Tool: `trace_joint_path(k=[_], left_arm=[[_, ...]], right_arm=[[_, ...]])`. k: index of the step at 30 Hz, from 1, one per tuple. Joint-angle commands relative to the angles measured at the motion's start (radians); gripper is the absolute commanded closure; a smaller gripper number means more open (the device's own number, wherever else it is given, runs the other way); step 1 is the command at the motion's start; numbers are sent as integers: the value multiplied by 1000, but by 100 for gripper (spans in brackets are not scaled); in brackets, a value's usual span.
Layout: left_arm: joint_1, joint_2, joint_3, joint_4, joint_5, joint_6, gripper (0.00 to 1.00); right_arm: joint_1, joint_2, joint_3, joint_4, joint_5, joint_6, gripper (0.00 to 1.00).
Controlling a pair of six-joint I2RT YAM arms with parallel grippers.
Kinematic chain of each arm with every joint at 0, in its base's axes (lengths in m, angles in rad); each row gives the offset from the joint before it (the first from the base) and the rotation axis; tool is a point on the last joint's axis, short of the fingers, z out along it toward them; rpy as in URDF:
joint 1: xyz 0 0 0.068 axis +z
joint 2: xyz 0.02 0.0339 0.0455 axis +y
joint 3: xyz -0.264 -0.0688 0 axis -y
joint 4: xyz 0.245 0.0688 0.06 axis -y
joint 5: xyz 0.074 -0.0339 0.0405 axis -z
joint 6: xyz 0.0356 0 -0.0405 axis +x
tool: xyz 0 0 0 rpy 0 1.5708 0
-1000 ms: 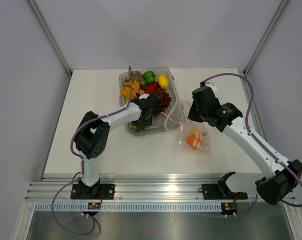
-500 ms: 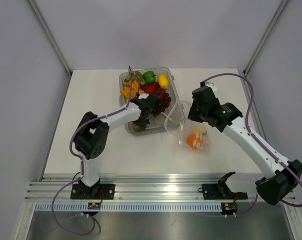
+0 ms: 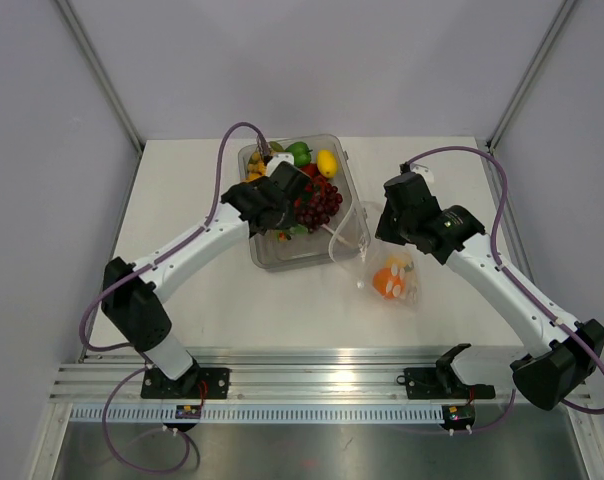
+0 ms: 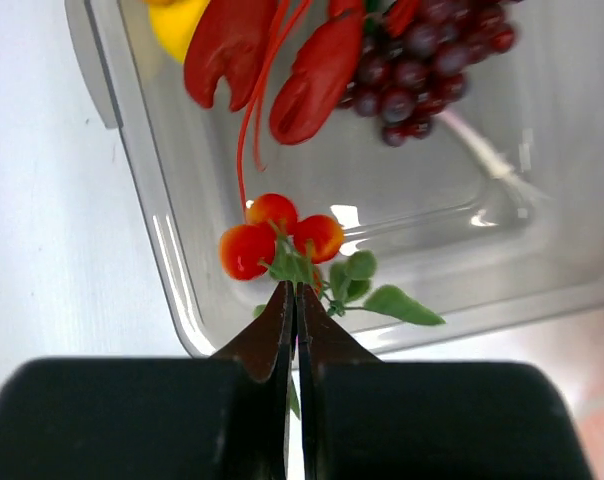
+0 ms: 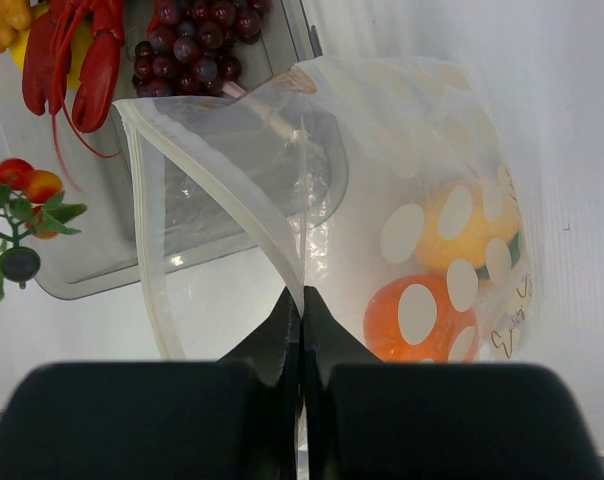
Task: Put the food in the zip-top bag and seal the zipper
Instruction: Pick up the fake fruit from the bin, then place the fake fruit in the zipper food storage bag.
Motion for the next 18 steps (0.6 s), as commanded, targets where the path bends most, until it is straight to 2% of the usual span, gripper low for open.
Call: trace_joint_path(k=[1,9,18], left_arm=[[-11,-70,81,20,77,56,100],[-42,-95,197,34,286,96,100],[-78,-116,144,155,651,67,100]], right_arm=[[3,-3,11,30,-6,10,100],[3,19,16,54,-34,14,100],[3,36,22,63,-75,14,100]])
